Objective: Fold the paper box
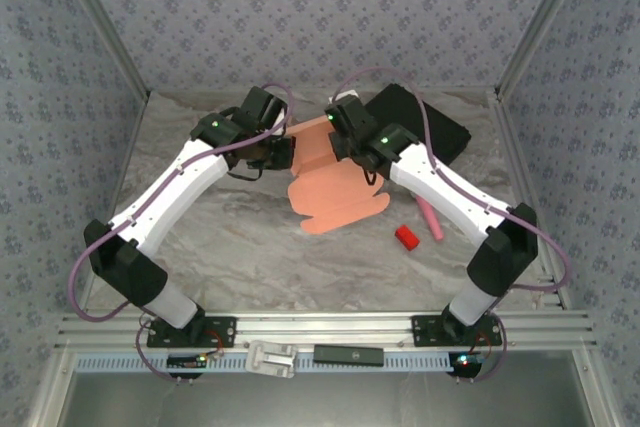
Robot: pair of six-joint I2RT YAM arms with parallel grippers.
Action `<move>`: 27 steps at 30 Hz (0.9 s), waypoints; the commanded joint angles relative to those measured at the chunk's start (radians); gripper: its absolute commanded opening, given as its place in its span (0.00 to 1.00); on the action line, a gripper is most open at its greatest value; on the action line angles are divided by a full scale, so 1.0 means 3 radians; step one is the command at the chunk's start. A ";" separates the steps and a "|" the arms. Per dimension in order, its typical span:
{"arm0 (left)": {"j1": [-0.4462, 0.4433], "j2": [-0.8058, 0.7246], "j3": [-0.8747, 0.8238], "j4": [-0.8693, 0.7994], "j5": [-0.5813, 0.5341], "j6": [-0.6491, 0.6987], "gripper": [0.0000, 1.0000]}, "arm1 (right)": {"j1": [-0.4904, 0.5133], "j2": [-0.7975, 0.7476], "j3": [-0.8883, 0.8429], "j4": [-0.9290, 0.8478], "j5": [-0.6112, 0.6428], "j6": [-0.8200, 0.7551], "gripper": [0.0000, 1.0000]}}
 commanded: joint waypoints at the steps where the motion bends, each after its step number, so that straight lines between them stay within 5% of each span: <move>1: -0.0051 -0.0091 0.0106 -0.0033 0.0046 0.0044 0.00 | 0.0039 0.0105 0.0131 -0.0224 0.0415 0.0101 0.00; 10: -0.0056 -0.0094 0.0110 -0.0034 0.0028 0.0027 0.00 | 0.0116 0.0202 0.0280 -0.0423 0.0798 0.0068 0.00; 20: -0.0057 -0.0099 0.0097 -0.0023 0.0013 0.0019 0.00 | 0.0137 0.0221 0.0266 -0.0424 0.0830 0.0155 0.00; 23: -0.0057 -0.0085 0.0092 -0.0018 -0.0002 0.0017 0.00 | 0.0093 0.0148 0.0277 -0.0443 0.0529 0.0181 0.00; 27: -0.0022 -0.0082 0.0085 -0.0006 -0.0003 0.0017 0.00 | -0.0009 -0.0087 0.0244 -0.0342 -0.0066 0.0080 0.30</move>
